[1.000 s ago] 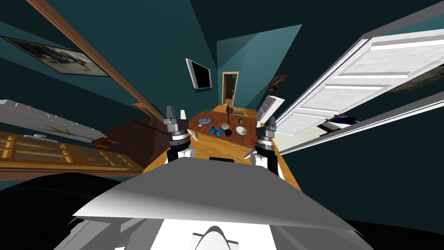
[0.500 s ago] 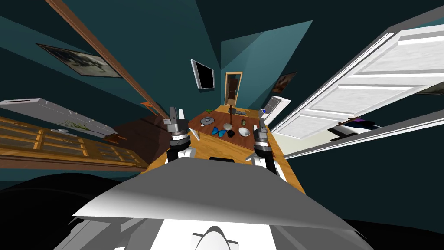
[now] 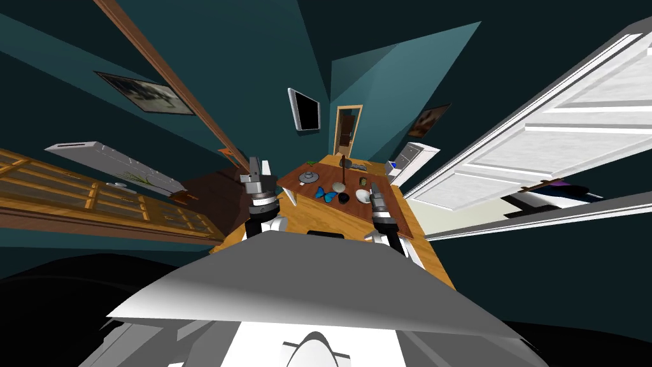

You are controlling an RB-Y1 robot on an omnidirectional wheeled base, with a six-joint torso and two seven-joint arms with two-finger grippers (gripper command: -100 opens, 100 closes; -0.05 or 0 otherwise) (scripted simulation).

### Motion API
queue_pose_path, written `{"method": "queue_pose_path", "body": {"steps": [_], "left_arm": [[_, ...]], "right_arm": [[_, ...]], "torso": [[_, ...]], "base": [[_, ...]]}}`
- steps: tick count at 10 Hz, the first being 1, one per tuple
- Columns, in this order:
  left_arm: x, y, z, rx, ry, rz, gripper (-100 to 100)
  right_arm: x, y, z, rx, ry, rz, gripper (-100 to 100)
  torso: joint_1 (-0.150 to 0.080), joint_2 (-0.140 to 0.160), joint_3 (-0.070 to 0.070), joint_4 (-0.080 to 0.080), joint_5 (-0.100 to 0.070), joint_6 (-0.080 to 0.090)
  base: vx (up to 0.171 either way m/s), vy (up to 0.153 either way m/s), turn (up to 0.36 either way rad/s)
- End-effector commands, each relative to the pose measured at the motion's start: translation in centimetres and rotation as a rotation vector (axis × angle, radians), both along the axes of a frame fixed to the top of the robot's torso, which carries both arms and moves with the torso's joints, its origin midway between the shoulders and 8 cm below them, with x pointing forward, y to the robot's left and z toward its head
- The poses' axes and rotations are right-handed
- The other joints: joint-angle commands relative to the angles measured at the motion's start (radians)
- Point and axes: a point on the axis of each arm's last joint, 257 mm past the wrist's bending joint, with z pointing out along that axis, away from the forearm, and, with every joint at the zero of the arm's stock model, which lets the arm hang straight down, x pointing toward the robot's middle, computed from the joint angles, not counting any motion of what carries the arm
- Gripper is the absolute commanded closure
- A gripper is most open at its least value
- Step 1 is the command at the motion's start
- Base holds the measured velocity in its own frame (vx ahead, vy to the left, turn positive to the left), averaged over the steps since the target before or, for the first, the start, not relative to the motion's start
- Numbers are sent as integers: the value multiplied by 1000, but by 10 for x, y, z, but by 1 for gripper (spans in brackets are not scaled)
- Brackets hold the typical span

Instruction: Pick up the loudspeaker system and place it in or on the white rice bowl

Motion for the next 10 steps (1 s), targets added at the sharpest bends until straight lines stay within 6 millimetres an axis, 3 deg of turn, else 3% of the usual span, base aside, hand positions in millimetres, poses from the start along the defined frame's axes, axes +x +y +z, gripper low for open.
{"method": "queue_pose_path", "body": {"steps": [1,2,4,5,7,10], "left_arm": [[0,0,0,0,0,0,0],[0,0,0,0,0,0,0],[0,0,0,0,0,0,0],[0,0,0,0,0,0,0],[0,0,0,0,0,0,0],[0,0,0,0,0,0,0]], "right_arm": [[-1,-1,-21,-104,54,-15,-100],[-1,0,-22,-113,54,-15,-100],[-2,-3,-53,-260,128,-30,-100],[-2,-3,-54,-272,128,-31,-100],[-7,-9,-87,-422,202,-41,-100],[-10,-12,-106,-528,239,-44,-100]], "torso": [[0,0,0,0,0,0],[1,0,0,0,0,0],[0,0,0,0,0,0],[1,0,0,0,0,0],[0,0,0,0,0,0],[0,0,0,0,0,0]], "base": [[28,56,143],[27,43,45],[23,46,135],[27,36,46],[39,45,125],[30,37,67]]}}
